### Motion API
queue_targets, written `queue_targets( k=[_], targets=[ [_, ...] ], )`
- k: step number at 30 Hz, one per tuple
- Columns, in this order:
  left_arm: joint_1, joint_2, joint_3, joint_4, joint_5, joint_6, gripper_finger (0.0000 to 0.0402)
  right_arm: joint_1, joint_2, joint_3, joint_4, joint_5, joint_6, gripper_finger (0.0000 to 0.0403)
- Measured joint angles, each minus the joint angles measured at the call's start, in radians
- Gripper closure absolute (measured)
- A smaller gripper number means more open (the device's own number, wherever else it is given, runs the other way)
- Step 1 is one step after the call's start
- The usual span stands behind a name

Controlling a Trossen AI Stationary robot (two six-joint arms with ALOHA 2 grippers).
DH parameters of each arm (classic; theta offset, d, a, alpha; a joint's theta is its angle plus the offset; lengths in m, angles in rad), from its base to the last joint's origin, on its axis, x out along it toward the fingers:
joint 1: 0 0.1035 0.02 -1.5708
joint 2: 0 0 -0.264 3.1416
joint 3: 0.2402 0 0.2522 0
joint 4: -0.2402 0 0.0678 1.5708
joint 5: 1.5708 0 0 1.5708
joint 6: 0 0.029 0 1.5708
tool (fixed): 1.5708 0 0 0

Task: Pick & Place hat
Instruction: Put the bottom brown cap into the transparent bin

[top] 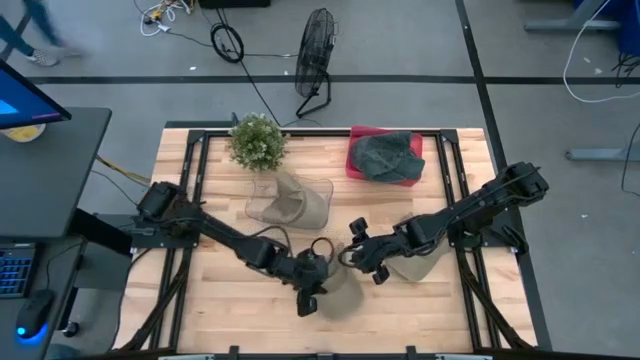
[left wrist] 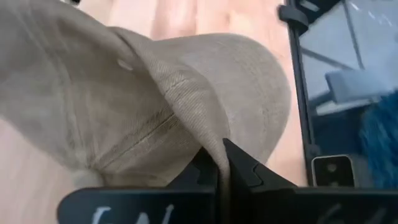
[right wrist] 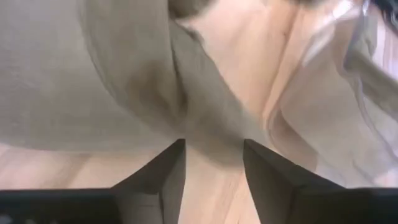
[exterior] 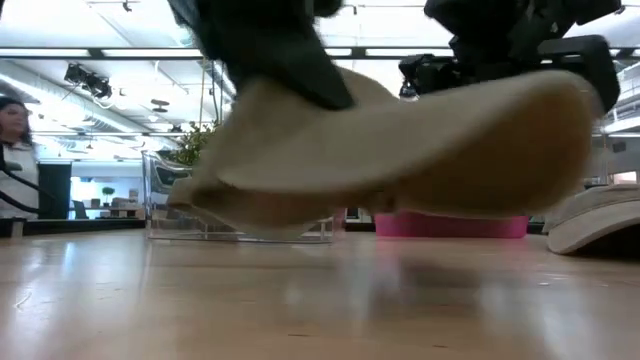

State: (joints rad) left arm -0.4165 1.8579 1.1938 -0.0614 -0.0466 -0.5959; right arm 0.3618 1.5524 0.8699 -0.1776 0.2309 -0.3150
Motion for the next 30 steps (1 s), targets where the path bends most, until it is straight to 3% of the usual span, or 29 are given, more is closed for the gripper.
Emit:
queue_targets(
  k=[5,10,13,15,22,25,30],
  targets=[
    [-0.079,-0.105,0.0,-0.142,-0.186,-0.17,0.0397,-0.015,0.006,-0.001,-0.04,-0.002,0.135,0.0214],
    [-0.153,-0.252,0.0,-0.368,-0.483,-0.236,0.0397,-0.015,0.006,-0.001,-0.032,-0.003,0.188,0.0207],
    [-0.148,-0.334,0.001,-0.466,-0.646,-0.258,0.0398,-0.015,0.006,-0.001,-0.001,-0.003,0.203,0.0207],
    [-0.121,-0.379,0.001,-0.539,-0.7,-0.259,0.0398,-0.015,0.006,-0.001,0.017,-0.006,0.203,0.0207],
    [0.103,-0.431,0.0,-0.686,-0.699,-0.215,0.0391,-0.015,0.006,-0.001,0.052,-0.013,0.199,0.0207],
    [0.2,-0.388,-0.015,-0.615,-0.638,-0.167,0.0394,-0.015,0.006,-0.001,0.06,-0.013,0.201,0.0207],
    [0.251,-0.29,-0.055,-0.571,-0.58,-0.13,0.0395,-0.015,0.006,-0.001,0.055,-0.013,0.202,0.0207]
  ],
)
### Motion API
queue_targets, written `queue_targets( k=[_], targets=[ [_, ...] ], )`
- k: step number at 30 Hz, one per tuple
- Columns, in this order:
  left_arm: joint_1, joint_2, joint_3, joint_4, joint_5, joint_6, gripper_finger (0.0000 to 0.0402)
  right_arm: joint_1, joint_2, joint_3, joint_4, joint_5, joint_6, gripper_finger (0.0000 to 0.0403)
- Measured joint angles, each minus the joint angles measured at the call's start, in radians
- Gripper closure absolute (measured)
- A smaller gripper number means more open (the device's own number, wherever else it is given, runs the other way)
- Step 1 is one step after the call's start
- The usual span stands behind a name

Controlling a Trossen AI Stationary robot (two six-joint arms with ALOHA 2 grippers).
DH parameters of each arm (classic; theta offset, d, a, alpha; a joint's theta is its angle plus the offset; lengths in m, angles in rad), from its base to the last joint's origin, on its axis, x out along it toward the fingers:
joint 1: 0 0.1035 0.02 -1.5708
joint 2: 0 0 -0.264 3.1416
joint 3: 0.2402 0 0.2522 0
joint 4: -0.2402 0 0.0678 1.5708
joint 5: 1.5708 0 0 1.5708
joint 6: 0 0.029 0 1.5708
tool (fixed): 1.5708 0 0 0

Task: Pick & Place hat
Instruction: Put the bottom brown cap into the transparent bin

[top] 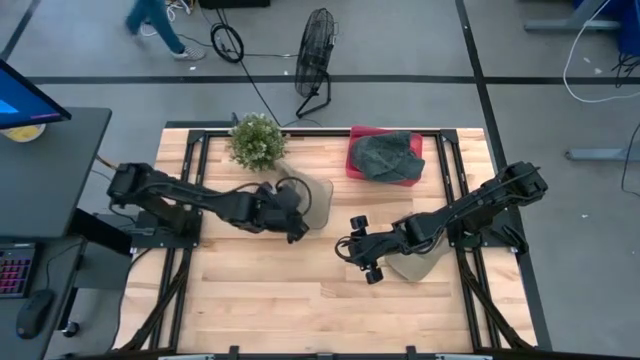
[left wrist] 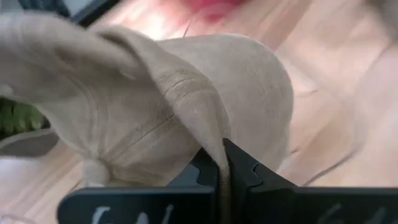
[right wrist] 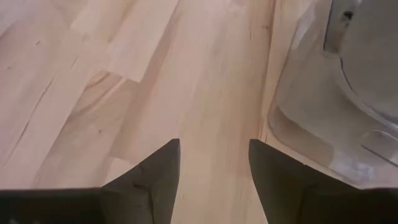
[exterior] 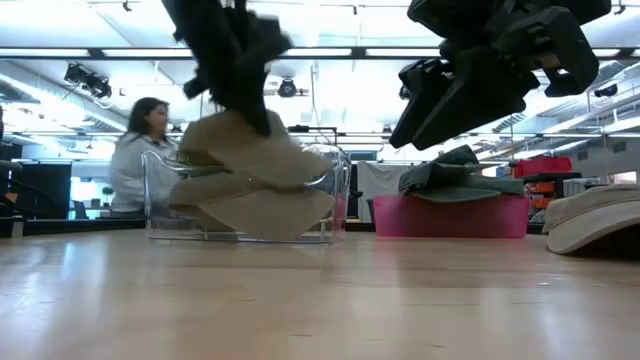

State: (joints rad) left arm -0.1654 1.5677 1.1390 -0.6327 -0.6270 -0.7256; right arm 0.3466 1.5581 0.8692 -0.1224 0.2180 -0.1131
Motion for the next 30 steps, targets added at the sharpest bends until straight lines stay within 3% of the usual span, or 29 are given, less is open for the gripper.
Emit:
queue_targets(
  k=[9,15,17,25,30],
  targets=[
    [-0.002,0.094,-0.023,-0.008,0.051,-0.063,0.0388,-0.002,0.0,0.0,-0.003,0.0,-0.017,0.0207],
    [0.033,0.13,-0.021,0.007,0.251,-0.164,0.0367,-0.001,0.0,0.0,0.0,0.001,-0.008,0.0207],
    [0.042,0.132,-0.021,0.008,0.276,-0.183,0.0357,-0.001,0.0,0.0,-0.001,0.001,0.002,0.0207],
    [0.046,0.127,-0.01,-0.007,0.299,-0.07,0.0309,-0.001,0.0,0.0,-0.006,0.0,0.026,0.0207],
    [0.037,0.127,0.061,-0.087,0.325,-0.01,0.0272,-0.001,0.0,0.0,-0.005,0.001,0.024,0.0207]
  ],
)
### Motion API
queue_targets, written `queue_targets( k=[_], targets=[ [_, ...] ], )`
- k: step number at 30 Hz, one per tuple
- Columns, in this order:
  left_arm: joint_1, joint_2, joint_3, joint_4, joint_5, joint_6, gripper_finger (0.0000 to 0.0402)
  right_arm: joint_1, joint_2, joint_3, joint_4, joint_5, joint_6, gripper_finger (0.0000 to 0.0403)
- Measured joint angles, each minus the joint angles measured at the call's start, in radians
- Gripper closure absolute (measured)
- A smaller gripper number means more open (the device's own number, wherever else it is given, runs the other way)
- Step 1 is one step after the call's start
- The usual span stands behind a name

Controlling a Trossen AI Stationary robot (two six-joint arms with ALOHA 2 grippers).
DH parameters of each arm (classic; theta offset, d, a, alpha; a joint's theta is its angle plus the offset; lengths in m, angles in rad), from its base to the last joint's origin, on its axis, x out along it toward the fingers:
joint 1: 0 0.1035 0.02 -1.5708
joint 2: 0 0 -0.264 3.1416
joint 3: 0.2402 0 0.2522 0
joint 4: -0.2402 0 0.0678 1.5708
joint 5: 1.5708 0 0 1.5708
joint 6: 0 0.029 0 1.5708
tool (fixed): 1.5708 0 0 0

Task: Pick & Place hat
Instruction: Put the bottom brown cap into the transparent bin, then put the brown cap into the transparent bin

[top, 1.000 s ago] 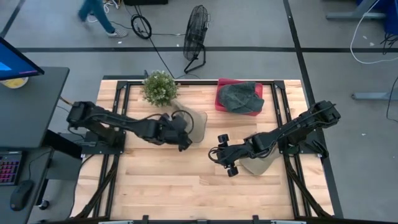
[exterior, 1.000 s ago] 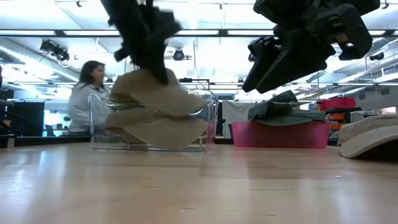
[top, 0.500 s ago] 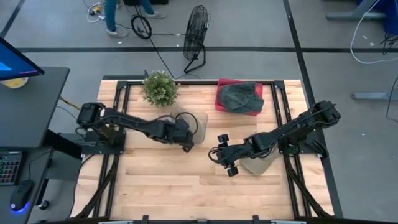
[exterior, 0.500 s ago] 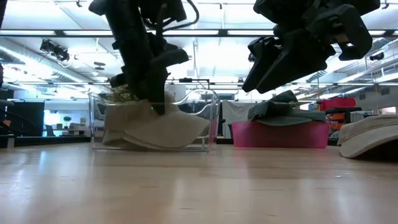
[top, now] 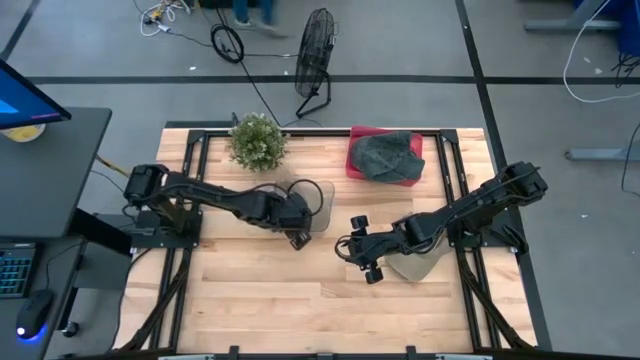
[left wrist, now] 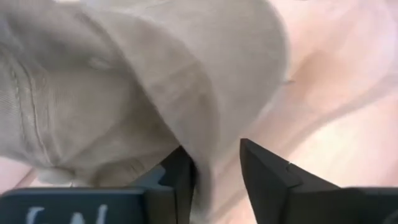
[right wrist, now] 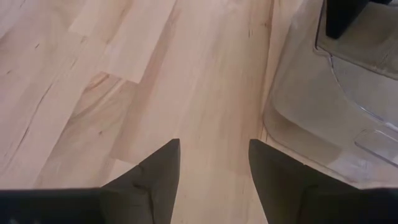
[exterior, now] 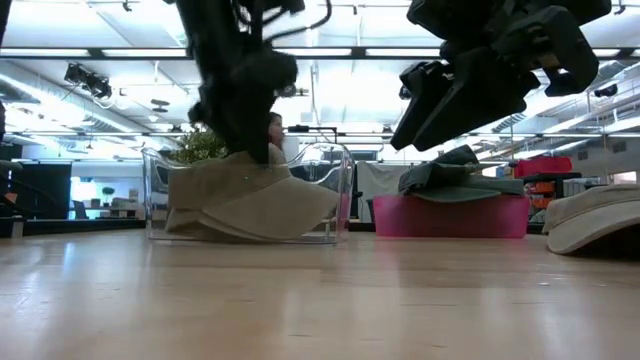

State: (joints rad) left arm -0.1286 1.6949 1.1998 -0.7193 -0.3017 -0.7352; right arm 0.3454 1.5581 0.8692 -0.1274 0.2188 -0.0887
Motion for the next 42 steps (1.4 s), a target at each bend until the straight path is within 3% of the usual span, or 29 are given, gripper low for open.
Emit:
queue_targets(
  k=[7,11,15,20,26,29,32,39,42],
  targets=[
    [-0.04,-0.013,0.207,-0.259,0.016,0.067,0.0243,0.001,-0.018,0.0,-0.005,0.001,0.001,0.0207],
    [-0.075,-0.023,0.323,-0.398,-0.103,0.075,0.0241,0.011,-0.071,0.0,-0.05,0.002,0.07,0.0207],
    [-0.108,-0.056,0.399,-0.493,-0.258,0.094,0.0241,0.046,-0.164,0.018,-0.206,0.001,0.175,0.0207],
    [-0.127,-0.129,0.383,-0.51,-0.327,0.137,0.0241,0.094,-0.259,0.037,-0.456,-0.001,0.384,0.0207],
    [-0.114,-0.24,0.216,-0.491,-0.355,0.151,0.0241,0.132,-0.292,0.036,-0.872,-0.001,0.705,0.0207],
    [-0.103,-0.295,0.072,-0.376,-0.347,0.146,0.0241,0.146,-0.294,0.035,-1.044,-0.01,0.903,0.0207],
    [-0.103,-0.332,-0.076,-0.182,-0.28,0.164,0.0241,0.155,-0.294,0.024,-1.08,-0.048,1.018,0.0207],
    [-0.102,-0.333,-0.28,0.329,-0.095,0.261,0.0241,0.14,-0.293,-0.079,-0.862,-0.085,1.061,0.0207],
    [-0.102,-0.326,-0.313,0.442,-0.063,0.308,0.0241,0.13,-0.294,-0.146,-0.802,-0.112,1.103,0.0207]
  ],
)
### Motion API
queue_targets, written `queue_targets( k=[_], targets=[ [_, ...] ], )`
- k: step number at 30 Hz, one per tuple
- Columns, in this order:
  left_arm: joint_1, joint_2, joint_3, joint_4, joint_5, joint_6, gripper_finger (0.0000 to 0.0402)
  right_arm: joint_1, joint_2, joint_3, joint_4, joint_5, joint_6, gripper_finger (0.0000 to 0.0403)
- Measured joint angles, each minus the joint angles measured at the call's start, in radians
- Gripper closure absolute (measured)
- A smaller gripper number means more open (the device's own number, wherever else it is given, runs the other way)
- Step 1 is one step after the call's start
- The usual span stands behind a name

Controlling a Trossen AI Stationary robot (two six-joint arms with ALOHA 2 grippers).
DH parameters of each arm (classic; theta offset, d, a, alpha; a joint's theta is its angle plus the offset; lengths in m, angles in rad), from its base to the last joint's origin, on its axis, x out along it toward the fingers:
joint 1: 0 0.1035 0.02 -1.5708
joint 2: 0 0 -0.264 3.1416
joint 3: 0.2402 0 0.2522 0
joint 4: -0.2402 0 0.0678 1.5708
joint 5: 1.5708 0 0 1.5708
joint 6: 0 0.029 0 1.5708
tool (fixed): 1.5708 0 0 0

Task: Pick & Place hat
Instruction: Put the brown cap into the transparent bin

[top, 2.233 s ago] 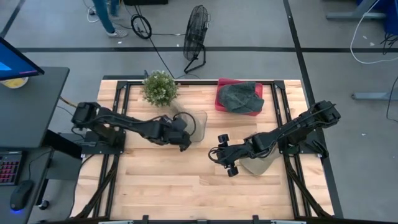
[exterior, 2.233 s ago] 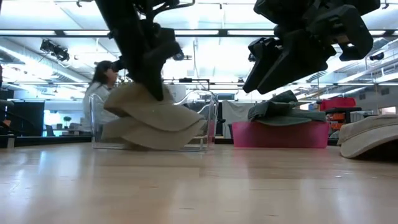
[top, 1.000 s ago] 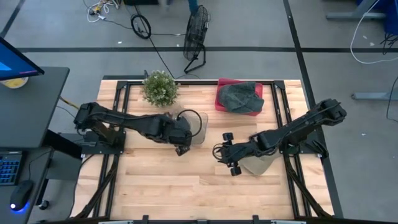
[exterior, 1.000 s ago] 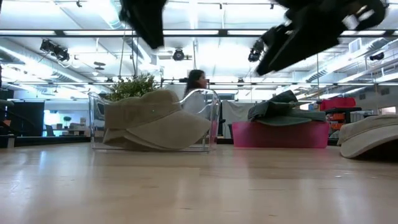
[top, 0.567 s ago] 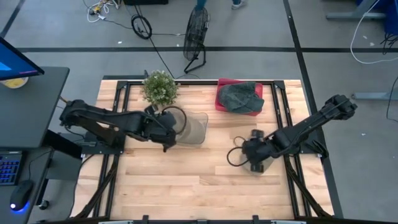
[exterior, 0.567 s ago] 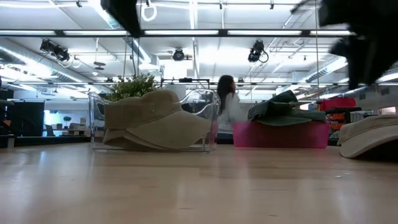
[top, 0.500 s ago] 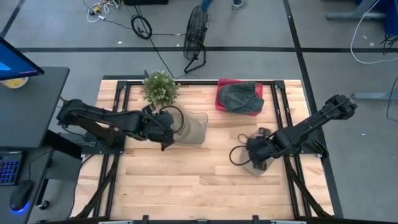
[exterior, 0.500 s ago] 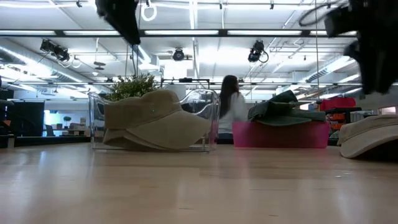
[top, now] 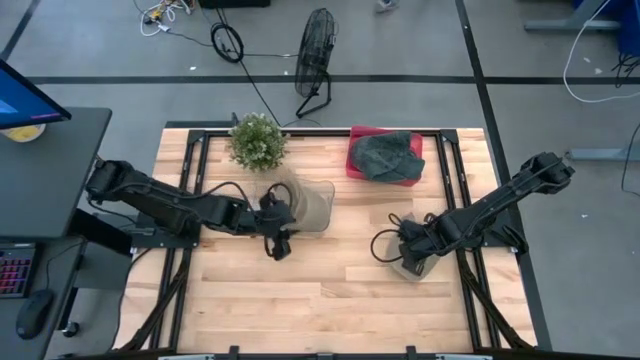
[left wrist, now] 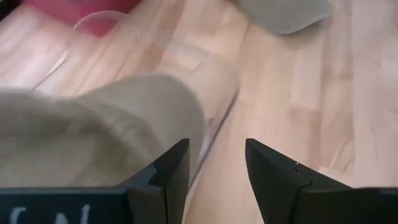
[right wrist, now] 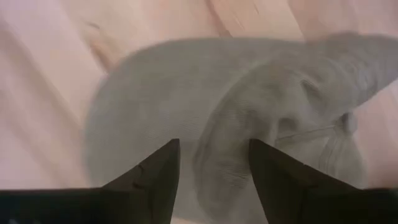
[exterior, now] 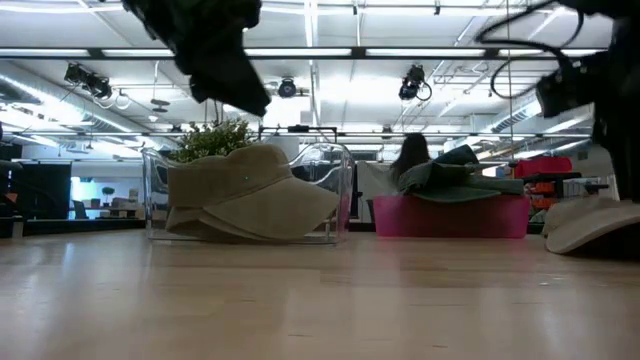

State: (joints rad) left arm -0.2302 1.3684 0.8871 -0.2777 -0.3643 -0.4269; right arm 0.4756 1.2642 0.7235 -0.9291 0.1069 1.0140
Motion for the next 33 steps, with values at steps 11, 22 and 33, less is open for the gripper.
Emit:
queue_targets(
  k=[11,22,33],
  targets=[
    [0.0,0.004,0.001,0.036,0.01,0.057,0.0241,-0.002,-0.001,-0.107,0.318,0.056,-0.05,0.0237],
    [0.0,0.007,0.001,0.034,0.011,0.053,0.0241,-0.001,0.001,0.02,0.297,0.028,-0.218,0.0301],
    [0.0,0.007,0.001,0.034,0.01,0.045,0.0241,-0.01,0.059,0.0,0.265,0.066,-0.152,0.0194]
  ],
)
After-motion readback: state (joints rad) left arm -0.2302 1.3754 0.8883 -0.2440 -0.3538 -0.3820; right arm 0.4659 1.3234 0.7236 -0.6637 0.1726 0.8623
